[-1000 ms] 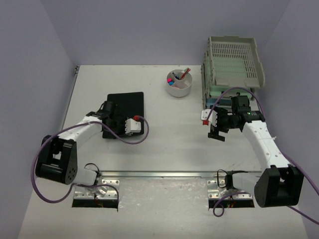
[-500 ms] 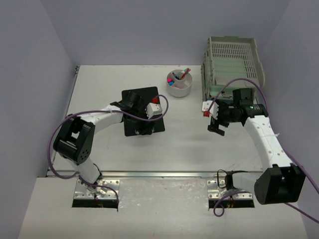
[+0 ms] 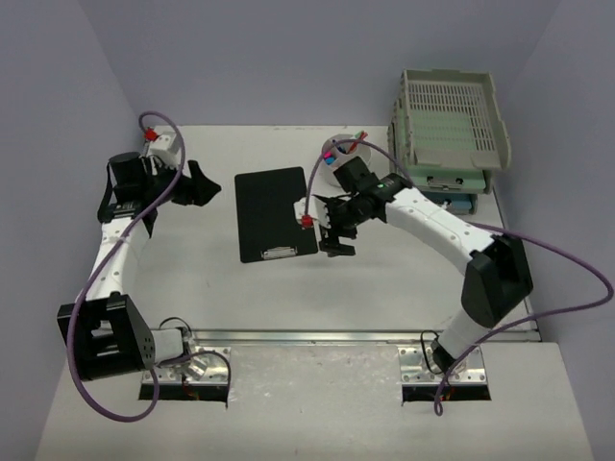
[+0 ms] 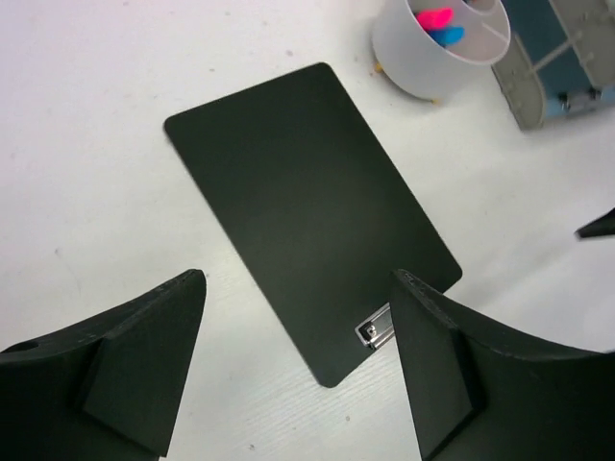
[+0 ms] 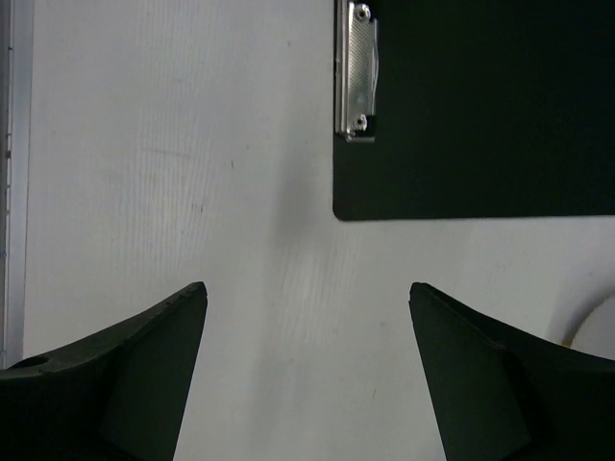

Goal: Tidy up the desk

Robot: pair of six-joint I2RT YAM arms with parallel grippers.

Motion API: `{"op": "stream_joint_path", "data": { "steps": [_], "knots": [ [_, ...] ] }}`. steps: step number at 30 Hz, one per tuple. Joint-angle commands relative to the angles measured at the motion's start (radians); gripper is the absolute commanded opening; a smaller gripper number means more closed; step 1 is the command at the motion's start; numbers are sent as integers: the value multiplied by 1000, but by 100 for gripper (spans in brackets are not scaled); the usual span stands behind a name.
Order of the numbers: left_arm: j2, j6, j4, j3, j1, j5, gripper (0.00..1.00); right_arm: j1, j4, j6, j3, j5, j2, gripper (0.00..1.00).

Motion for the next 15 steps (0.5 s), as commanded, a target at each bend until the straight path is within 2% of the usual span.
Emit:
{"op": "stream_joint_path", "data": {
  "steps": [1, 7, 15],
  "knots": [
    [-36, -216, 51, -72, 121, 114, 76, 105, 84, 110, 163, 40, 173, 85],
    [-42, -218, 64, -150, 171, 148, 77, 190, 91, 102, 336, 60, 380, 75],
    [-38, -332, 194, -222, 177, 217, 77, 219, 159, 110, 360, 90, 484, 66]
  ]
}}
